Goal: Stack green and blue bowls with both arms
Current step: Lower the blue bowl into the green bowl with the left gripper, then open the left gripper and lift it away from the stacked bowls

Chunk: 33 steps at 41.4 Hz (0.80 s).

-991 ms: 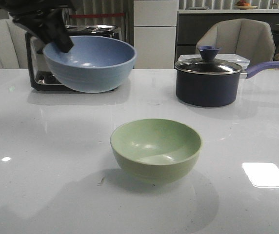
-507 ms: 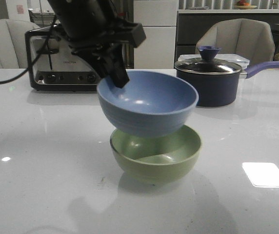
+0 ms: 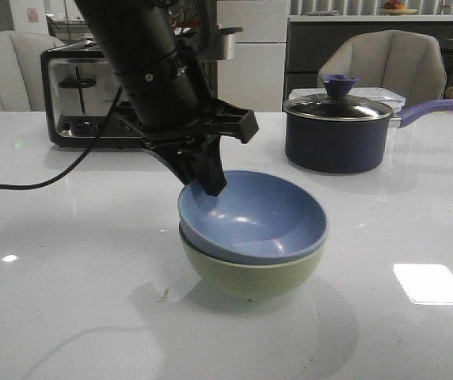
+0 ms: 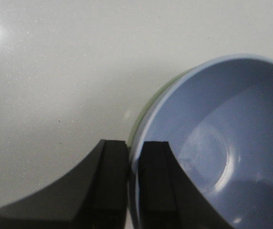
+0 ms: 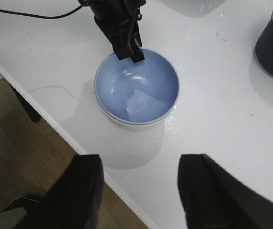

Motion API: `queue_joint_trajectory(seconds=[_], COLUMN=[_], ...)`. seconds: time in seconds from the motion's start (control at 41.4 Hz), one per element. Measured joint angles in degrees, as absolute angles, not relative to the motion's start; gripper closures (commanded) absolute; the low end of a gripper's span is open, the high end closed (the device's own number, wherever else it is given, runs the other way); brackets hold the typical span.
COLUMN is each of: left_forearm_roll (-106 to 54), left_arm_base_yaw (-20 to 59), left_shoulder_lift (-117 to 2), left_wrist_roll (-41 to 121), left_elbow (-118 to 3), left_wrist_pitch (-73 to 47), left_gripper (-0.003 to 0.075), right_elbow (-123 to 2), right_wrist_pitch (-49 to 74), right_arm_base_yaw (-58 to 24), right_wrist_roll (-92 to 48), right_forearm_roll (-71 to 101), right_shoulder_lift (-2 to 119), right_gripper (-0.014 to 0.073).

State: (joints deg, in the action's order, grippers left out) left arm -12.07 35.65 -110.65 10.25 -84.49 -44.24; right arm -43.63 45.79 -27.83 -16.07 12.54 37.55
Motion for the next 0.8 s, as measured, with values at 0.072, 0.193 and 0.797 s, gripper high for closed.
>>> queue_joint_trajectory(seconds=[0.072, 0.193, 0.797], left_forearm_roll=[-12.19, -12.19, -10.73], left_arm_base_yaw=[35.65, 35.65, 35.65], left_shoulder_lift=[-110.65, -110.48, -77.27], left_wrist_roll=[10.25, 10.51, 11.73], left_elbow=[-84.49, -84.96, -69.98], left_wrist_pitch=[-44.24, -46.44, -49.12], left_gripper=[0.0292, 0.0276, 0.0276], right_elbow=[-43.63, -43.63, -43.63], right_wrist_pitch=[45.79, 45.79, 45.79], right_arm_base_yaw=[-27.83, -27.83, -27.83], right_wrist_roll=[-16.07, -16.07, -16.07], right_forearm_roll=[12.54, 12.54, 12.54], right_shoulder_lift=[37.55, 37.55, 37.55], right_gripper=[0.0126, 0.0126, 0.0126])
